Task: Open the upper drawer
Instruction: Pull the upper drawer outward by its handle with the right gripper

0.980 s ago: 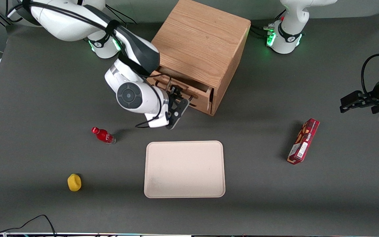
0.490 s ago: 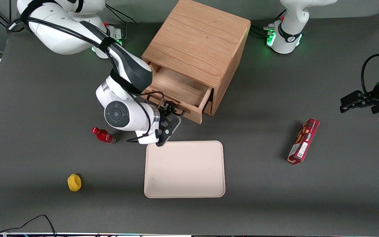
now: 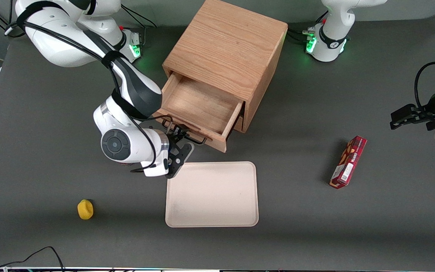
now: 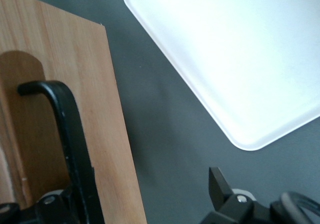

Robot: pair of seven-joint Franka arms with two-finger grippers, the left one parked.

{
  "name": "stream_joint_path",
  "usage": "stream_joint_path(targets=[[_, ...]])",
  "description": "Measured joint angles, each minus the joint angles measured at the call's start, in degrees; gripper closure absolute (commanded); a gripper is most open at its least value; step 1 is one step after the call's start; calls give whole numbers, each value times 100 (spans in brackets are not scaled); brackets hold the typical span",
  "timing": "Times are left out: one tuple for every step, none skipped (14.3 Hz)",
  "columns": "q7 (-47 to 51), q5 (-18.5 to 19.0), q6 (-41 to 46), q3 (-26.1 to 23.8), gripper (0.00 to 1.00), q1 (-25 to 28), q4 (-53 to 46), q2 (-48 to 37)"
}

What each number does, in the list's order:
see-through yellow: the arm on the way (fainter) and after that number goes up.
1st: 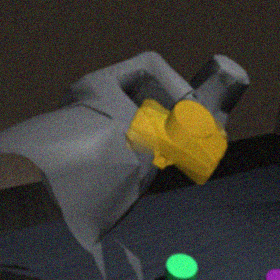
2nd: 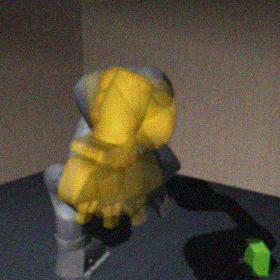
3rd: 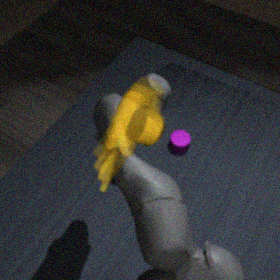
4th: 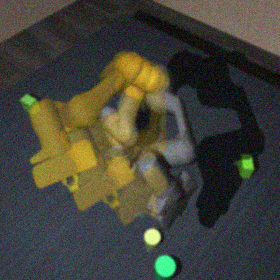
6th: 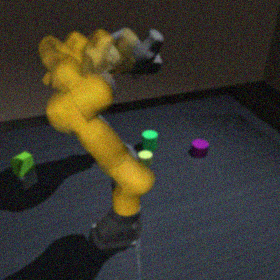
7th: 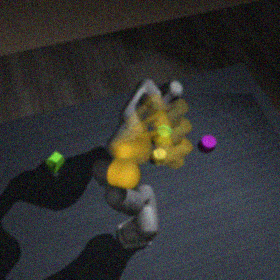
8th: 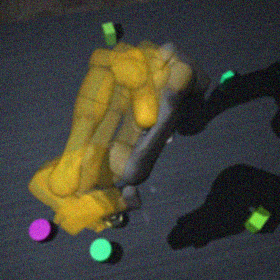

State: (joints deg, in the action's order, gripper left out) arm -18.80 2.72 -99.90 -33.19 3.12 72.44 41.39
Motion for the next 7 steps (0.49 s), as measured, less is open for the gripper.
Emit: stream_joint_path(targets=[[-60,0,0,39,0,1,-13,2],[-125,1,0,82,0,3,-37,5],[-198,2,0,141,0,7,-70,7],[-284,3,1,206,0,6,-105,10],[-344,3,6,251,0,4,-143,26],[-371,3,6,285,0,5,-183,46],[-385,4,8,303,0,6,-254,82]])
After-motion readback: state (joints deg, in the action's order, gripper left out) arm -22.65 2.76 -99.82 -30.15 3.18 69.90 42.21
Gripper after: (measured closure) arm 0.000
